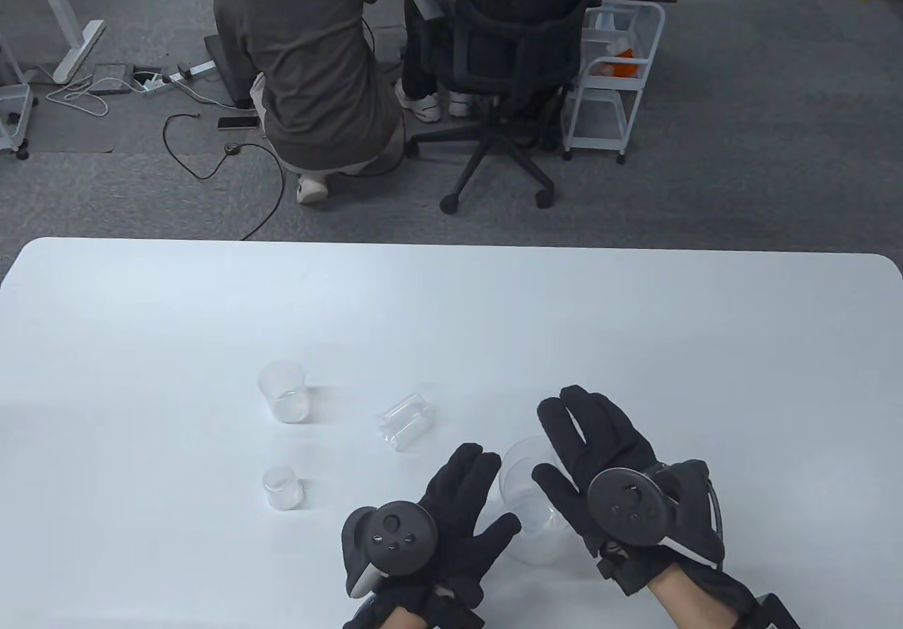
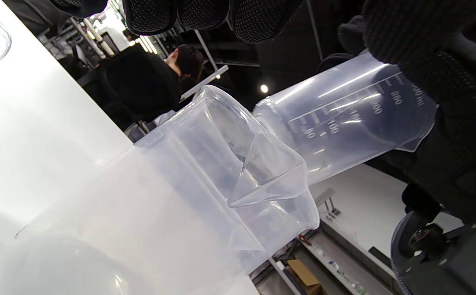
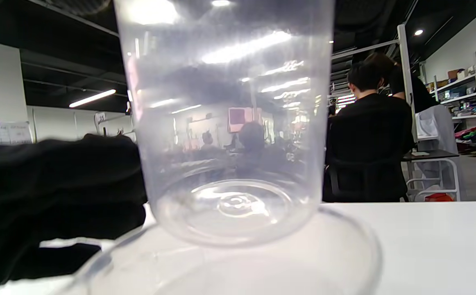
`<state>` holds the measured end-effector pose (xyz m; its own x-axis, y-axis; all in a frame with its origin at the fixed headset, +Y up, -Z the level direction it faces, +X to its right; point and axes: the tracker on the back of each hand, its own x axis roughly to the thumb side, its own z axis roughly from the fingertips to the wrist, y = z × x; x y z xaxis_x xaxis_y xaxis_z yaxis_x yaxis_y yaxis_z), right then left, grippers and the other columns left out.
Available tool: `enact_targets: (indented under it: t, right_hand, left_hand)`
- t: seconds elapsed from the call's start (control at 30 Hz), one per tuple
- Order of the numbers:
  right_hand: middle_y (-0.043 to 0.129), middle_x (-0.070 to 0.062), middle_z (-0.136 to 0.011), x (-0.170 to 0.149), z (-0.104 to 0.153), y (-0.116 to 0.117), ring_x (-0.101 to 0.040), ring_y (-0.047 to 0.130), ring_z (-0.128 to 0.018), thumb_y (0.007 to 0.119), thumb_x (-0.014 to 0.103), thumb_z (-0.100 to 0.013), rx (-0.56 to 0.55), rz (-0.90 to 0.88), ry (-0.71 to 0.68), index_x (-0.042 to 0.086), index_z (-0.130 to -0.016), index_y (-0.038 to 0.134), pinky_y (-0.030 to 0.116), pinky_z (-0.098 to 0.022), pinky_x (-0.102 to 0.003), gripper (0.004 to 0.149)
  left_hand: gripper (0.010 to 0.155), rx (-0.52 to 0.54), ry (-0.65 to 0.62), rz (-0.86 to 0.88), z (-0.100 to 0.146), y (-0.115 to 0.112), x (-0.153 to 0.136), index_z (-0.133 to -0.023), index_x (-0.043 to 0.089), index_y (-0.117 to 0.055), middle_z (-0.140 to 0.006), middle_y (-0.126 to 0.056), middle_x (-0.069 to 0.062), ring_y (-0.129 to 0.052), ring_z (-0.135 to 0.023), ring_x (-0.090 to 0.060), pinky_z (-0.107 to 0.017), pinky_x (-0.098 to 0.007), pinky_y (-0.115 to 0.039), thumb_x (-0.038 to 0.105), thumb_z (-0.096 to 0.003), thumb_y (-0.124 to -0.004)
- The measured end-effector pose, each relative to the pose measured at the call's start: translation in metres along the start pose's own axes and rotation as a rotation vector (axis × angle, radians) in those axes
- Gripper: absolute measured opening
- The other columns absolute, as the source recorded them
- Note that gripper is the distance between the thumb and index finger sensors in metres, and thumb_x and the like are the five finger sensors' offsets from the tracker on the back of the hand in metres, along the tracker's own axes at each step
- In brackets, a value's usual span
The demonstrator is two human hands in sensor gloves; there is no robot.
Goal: Nest plastic beakers
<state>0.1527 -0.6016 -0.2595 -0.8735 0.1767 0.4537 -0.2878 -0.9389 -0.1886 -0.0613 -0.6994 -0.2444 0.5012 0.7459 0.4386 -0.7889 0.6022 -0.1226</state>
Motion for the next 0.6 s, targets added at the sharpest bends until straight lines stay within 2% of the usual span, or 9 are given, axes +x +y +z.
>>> enact_targets:
  t: [0.23, 0.6]
  right_hand:
    - [0.043, -0.018, -0.116, 0.002, 0.000, 0.033, -0.047, 0.053, -0.101, 0.061, 0.057, -0.049, 0.079, 0.028, -0.019, 0.020, -0.105, 0.042, 0.055, -0.068, -0.059, 0.070]
    - [0.039, -0.018, -0.116, -0.001, 0.006, 0.054, -0.048, 0.047, -0.102, 0.061, 0.059, -0.048, 0.127, 0.031, -0.022, 0.018, -0.105, 0.038, 0.050, -0.069, -0.062, 0.074]
  left_hand:
    - [0.080, -0.001, 0.000, 0.001, 0.000, 0.000, 0.000, -0.107, 0.017, -0.049, -0.113, -0.038, -0.019, -0.050, -0.103, -0.053, -0.067, -0.069, -0.051, 0.065, -0.0454, -0.066]
    - [0.080, -0.010, 0.002, -0.009, 0.000, -0.001, -0.001, -0.107, 0.017, -0.049, -0.113, -0.038, -0.019, -0.050, -0.103, -0.053, -0.068, -0.069, -0.051, 0.065, -0.0454, -0.066]
